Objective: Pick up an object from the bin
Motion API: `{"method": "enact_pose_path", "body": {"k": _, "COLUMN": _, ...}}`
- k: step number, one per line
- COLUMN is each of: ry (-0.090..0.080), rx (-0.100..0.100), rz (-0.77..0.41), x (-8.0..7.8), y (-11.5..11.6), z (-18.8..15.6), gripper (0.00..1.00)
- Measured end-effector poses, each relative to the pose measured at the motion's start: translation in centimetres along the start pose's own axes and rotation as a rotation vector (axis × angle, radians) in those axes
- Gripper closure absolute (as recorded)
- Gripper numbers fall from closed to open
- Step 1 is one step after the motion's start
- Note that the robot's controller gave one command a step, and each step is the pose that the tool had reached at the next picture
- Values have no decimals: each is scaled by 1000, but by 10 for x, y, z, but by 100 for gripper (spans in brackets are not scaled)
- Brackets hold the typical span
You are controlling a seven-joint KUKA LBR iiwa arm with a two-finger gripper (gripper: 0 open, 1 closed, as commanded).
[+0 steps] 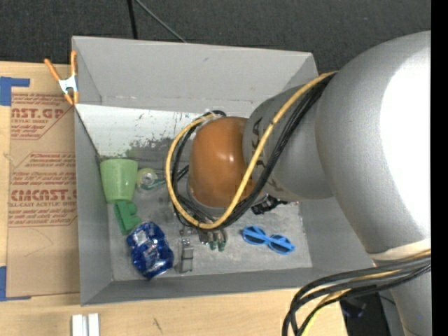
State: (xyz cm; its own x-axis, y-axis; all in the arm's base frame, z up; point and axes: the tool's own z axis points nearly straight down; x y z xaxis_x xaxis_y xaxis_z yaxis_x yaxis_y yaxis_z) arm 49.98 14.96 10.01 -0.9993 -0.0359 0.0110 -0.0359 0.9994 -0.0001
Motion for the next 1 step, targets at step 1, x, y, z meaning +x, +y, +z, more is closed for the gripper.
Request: {"method": "enact_pose_path", "body": {"k": 1, "ry": -21, "rx": -1, "rz": -203, "x": 14, "y": 45, "z": 29, "gripper": 0}}
